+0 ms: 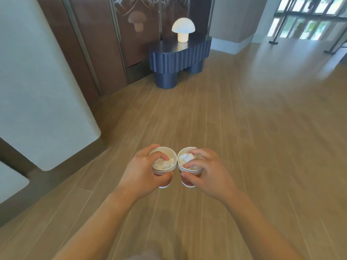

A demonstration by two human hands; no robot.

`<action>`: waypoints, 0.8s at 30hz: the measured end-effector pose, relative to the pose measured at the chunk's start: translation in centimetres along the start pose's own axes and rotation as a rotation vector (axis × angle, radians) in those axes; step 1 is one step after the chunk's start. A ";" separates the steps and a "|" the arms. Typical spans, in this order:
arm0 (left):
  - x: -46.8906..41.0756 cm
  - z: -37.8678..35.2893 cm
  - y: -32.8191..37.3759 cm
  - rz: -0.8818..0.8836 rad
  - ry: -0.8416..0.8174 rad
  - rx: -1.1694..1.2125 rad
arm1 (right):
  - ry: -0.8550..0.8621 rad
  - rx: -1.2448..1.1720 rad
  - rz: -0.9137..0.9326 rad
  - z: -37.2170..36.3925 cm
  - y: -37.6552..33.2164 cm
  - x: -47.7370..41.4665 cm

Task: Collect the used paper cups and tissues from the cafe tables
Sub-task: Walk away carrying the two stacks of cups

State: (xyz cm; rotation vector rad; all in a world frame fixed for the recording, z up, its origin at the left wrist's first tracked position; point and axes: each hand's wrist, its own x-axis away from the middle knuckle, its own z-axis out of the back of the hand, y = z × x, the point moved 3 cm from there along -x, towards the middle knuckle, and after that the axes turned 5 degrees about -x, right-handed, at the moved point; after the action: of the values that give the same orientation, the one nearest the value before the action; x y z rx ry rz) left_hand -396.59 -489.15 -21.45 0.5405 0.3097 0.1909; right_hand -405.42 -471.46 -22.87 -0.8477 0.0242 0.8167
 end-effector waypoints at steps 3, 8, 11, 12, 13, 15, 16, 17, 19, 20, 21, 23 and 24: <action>-7.6 -0.8 -4.0 0.055 0.014 0.013 | -0.045 -0.020 0.024 -1.8 3.2 -8.7; -21.8 -2.3 -11.7 0.101 0.012 0.028 | -0.072 -0.042 0.062 -5.2 9.0 -23.5; -31.5 -2.6 -15.4 0.083 0.003 0.036 | -0.065 -0.047 0.035 -6.0 12.6 -32.4; -34.7 -2.7 -16.3 0.074 -0.007 0.039 | -0.059 -0.047 0.018 -6.0 13.7 -35.4; -37.8 -2.8 -17.1 0.064 -0.014 0.041 | -0.057 -0.040 0.005 -6.0 14.8 -38.2; -44.2 -2.9 -18.6 0.036 -0.026 0.045 | -0.044 -0.021 -0.004 -5.8 16.8 -43.8; -47.3 -3.1 -19.2 0.027 -0.036 0.047 | -0.035 -0.016 -0.017 -5.7 17.9 -46.5; -50.4 -3.5 -19.9 0.020 -0.046 0.048 | -0.027 -0.013 -0.033 -5.6 19.1 -49.1; -56.1 -4.4 -21.1 0.007 -0.069 0.049 | -0.009 -0.003 -0.061 -5.5 21.6 -53.7; -58.8 -5.0 -21.8 -0.001 -0.084 0.050 | -0.002 -0.003 -0.077 -5.5 23.0 -55.8; -61.7 -5.6 -22.4 -0.013 -0.099 0.050 | 0.007 -0.007 -0.094 -5.5 24.5 -58.1; -67.5 -7.1 -23.9 -0.036 -0.112 0.049 | 0.026 -0.011 -0.115 -5.6 27.8 -62.7; -70.6 -7.9 -24.6 -0.043 -0.117 0.048 | 0.029 -0.007 -0.120 -5.7 29.5 -65.3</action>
State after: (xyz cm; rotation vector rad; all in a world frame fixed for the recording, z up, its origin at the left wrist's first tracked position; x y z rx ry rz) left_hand -462.91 -524.38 -24.12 0.5893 0.2123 0.1096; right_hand -468.91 -505.23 -24.75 -0.8592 -0.0036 0.6921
